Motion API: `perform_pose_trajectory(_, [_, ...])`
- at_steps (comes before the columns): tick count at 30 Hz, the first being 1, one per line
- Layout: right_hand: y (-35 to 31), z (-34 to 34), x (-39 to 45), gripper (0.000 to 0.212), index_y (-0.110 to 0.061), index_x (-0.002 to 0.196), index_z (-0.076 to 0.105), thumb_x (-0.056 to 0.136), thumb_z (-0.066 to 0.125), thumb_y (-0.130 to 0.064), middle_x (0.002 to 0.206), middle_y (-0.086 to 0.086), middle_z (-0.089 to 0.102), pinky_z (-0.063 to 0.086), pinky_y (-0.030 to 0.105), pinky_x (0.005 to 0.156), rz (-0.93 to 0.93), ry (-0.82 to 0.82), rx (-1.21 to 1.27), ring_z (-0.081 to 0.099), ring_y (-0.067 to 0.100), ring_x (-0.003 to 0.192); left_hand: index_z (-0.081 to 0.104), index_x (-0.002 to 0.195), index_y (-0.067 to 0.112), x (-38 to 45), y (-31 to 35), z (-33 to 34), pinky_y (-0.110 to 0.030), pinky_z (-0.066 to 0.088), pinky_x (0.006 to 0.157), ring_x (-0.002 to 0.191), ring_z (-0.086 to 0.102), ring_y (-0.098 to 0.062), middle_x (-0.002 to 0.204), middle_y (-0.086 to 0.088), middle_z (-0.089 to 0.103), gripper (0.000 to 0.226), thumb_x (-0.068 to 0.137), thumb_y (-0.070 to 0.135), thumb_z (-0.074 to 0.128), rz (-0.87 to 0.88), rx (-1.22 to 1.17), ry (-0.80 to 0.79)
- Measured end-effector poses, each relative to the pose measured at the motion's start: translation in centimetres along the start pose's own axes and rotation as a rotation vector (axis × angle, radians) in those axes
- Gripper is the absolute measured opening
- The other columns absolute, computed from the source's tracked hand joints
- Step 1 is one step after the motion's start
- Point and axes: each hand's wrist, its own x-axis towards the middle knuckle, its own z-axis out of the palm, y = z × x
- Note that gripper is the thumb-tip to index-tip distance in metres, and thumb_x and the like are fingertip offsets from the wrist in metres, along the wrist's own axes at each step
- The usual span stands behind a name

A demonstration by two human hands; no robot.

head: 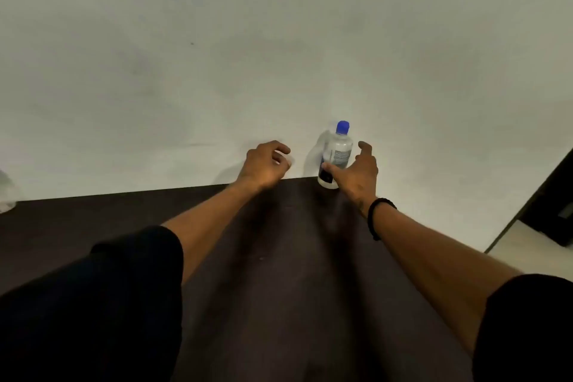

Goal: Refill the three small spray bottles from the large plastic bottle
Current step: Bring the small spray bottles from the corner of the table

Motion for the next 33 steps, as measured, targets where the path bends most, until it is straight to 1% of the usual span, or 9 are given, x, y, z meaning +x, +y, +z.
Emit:
perform_pose_trajectory(3, [-0.1, 0.3, 1.5, 0.097, -0.015, 0.156, 0.036, 0.079, 0.092, -0.035, 0.152, 0.013, 0.052, 0.046, 0.045, 0.117, -0.035, 0.002, 0.015, 0.053, 0.032, 0.138, 0.069, 0.122, 0.019, 1.1, 0.2, 1.7, -0.035, 0.059, 0.097, 0.099, 0.071, -0.019, 0.104, 0.0, 0.074, 0.027, 0.095, 0.023, 0.073, 0.056, -0.009, 0.043])
perform_pose_trajectory(6, [0.0, 0.7, 2.1, 0.084, -0.013, 0.147, 0.046, 0.079, 0.092, -0.034, 0.143, 0.01, 0.06, 0.052, 0.041, 0.11, -0.073, 0.015, 0.018, 0.061, 0.029, 0.127, 0.062, 0.133, 0.02, 1.4, 1.1, 2.9, -0.039, 0.059, 0.1, 0.106, 0.07, -0.02, 0.116, -0.004, 0.073, 0.036, 0.099, 0.029, 0.07, 0.173, 0.03, 0.068])
perform_pose_trajectory(11, [0.2, 0.3, 1.6, 0.079, -0.012, 0.142, 0.05, 0.079, 0.092, -0.035, 0.138, 0.009, 0.063, 0.053, 0.038, 0.105, -0.093, 0.043, 0.035, 0.064, 0.026, 0.121, 0.043, 0.155, 0.029, 1.5, 3.2, 3.1, -0.039, 0.056, 0.104, 0.116, 0.067, -0.025, 0.13, -0.009, 0.069, 0.046, 0.11, 0.028, 0.05, 0.378, 0.173, 0.05])
perform_pose_trajectory(16, [-0.6, -1.6, -0.5, 0.079, -0.015, 0.143, 0.051, 0.079, 0.091, -0.04, 0.138, 0.007, 0.064, 0.055, 0.039, 0.105, -0.108, 0.049, 0.051, 0.066, 0.024, 0.12, 0.035, 0.161, 0.029, 0.0, 6.3, 1.3, -0.041, 0.048, 0.113, 0.127, 0.06, -0.027, 0.143, -0.013, 0.062, 0.049, 0.113, 0.021, 0.039, 0.458, 0.196, -0.005])
perform_pose_trajectory(20, [-1.6, -4.1, -3.7, 0.078, -0.016, 0.142, 0.053, 0.079, 0.09, -0.044, 0.136, 0.006, 0.065, 0.057, 0.039, 0.103, -0.15, 0.034, 0.07, 0.067, 0.021, 0.114, 0.031, 0.163, 0.025, -3.2, 8.3, -0.5, -0.044, 0.044, 0.117, 0.137, 0.053, -0.029, 0.155, -0.012, 0.051, 0.052, 0.113, 0.016, 0.041, 0.531, 0.182, -0.032])
perform_pose_trajectory(23, [-2.4, -6.1, -6.8, 0.078, -0.016, 0.142, 0.056, 0.078, 0.09, -0.044, 0.133, 0.005, 0.068, 0.059, 0.038, 0.1, -0.188, 0.001, 0.095, 0.068, 0.02, 0.111, 0.03, 0.163, 0.025, -6.5, 9.5, -1.8, -0.036, 0.044, 0.113, 0.135, 0.054, -0.026, 0.154, -0.012, 0.051, 0.053, 0.112, 0.014, 0.041, 0.556, 0.165, -0.062])
perform_pose_trajectory(27, [-3.5, -8.9, -11.5, 0.073, -0.017, 0.141, 0.061, 0.079, 0.09, -0.04, 0.127, 0.003, 0.071, 0.06, 0.03, 0.094, -0.238, -0.037, 0.155, 0.069, 0.015, 0.108, 0.036, 0.161, 0.028, -11.5, 11.0, -3.4, -0.019, 0.051, 0.094, 0.107, 0.066, -0.017, 0.136, -0.01, 0.061, 0.05, 0.112, 0.015, 0.04, 0.546, 0.097, -0.055])
perform_pose_trajectory(29, [-3.7, -10.0, -13.8, 0.07, -0.017, 0.14, 0.063, 0.079, 0.09, -0.038, 0.125, 0.0, 0.072, 0.06, 0.023, 0.09, -0.276, -0.069, 0.163, 0.069, 0.009, 0.104, 0.04, 0.158, 0.026, -14.0, 11.5, -3.8, -0.009, 0.048, 0.085, 0.1, 0.067, -0.015, 0.129, -0.008, 0.063, 0.048, 0.111, 0.015, 0.041, 0.547, 0.07, -0.024])
perform_pose_trajectory(33, [-3.3, -12.1, -18.4, 0.062, -0.019, 0.136, 0.066, 0.081, 0.09, -0.034, 0.116, -0.008, 0.073, 0.058, 0.015, 0.084, -0.316, -0.148, 0.173, 0.069, -0.003, 0.097, 0.044, 0.153, 0.022, -19.3, 12.5, -4.2, -0.02, 0.052, 0.086, 0.1, 0.066, -0.017, 0.121, -0.007, 0.063, 0.044, 0.11, 0.015, 0.045, 0.519, 0.02, -0.001])
